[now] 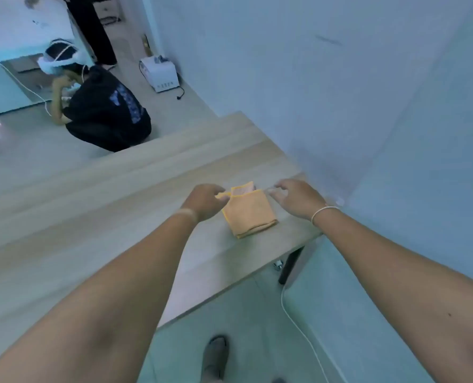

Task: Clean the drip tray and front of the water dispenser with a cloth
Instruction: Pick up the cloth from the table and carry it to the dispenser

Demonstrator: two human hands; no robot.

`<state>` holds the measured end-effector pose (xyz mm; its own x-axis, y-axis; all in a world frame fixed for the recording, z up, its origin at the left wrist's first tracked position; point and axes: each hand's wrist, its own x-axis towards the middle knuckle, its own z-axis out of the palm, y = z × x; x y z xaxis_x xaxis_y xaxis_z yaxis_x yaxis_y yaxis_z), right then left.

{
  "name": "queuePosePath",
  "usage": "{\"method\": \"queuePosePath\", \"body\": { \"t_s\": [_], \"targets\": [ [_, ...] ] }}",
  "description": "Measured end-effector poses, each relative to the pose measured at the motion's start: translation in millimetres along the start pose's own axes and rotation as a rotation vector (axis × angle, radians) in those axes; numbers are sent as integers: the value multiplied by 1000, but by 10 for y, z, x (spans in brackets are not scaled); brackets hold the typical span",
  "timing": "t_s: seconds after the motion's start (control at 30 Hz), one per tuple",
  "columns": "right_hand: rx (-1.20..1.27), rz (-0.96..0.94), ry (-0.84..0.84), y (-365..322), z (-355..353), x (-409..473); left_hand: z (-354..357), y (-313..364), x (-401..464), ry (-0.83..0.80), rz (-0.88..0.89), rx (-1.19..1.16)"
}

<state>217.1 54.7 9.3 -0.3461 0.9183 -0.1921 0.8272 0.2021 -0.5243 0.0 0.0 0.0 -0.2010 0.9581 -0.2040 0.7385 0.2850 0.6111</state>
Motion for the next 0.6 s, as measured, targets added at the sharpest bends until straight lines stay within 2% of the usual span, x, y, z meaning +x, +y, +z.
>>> {"method": "queuePosePath", "body": {
  "t_s": [0.17, 0.3, 0.43, 0.6],
  "targets": [
    [26, 153, -14, 68, 343, 199, 182, -224, 454, -172, -5, 56],
    [38, 298, 22, 72, 540, 358, 226, -285, 812, -246, 71, 106],
    [29, 395, -20, 92, 793, 400, 359, -404, 991, -350, 126, 179],
    [55, 493, 17, 77, 962, 382, 450, -523, 1100, -352, 109, 99]
  ]
}}
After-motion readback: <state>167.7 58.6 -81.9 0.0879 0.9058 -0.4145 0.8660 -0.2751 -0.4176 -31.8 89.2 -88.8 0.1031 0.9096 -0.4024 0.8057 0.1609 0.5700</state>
